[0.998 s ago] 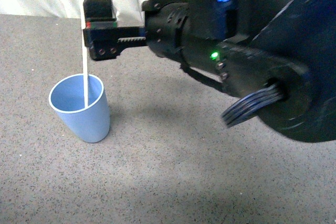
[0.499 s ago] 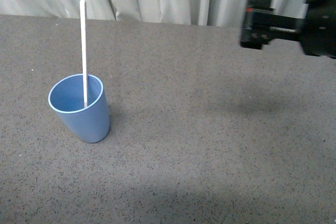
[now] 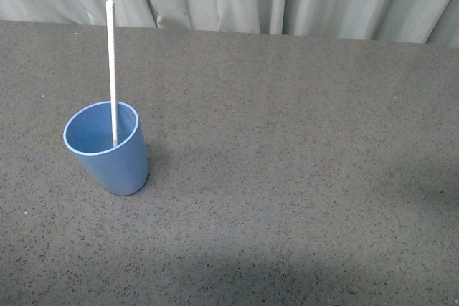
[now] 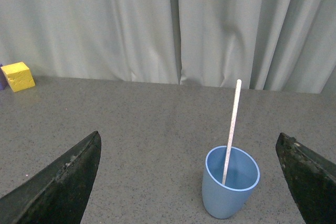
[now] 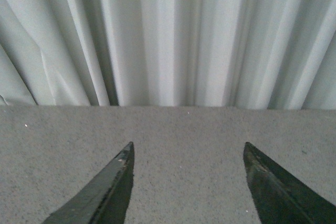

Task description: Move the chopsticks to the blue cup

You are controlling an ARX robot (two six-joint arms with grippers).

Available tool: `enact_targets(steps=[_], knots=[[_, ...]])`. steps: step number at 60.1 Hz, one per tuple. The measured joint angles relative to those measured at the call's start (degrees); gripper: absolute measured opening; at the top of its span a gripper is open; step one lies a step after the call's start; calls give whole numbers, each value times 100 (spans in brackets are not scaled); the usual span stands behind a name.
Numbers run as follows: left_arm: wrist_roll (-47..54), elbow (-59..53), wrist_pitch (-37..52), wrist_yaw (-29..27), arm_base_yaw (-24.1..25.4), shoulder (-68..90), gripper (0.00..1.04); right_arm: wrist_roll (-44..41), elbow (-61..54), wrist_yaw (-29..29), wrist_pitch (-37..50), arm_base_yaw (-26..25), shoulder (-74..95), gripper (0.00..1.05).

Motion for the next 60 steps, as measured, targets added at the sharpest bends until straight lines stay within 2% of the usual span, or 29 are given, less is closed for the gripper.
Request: enact_targets(steps=[4, 15, 60], knots=[[-2, 0, 0, -2, 0, -2, 98, -11, -238, 0, -177, -7, -422, 34], [0, 0, 0, -2, 0, -2, 98, -20, -595, -7, -710, -9, -1272, 0], [0, 0, 0, -2, 0, -2, 98, -28, -1060, -9, -3357, -11, -4481, 1]])
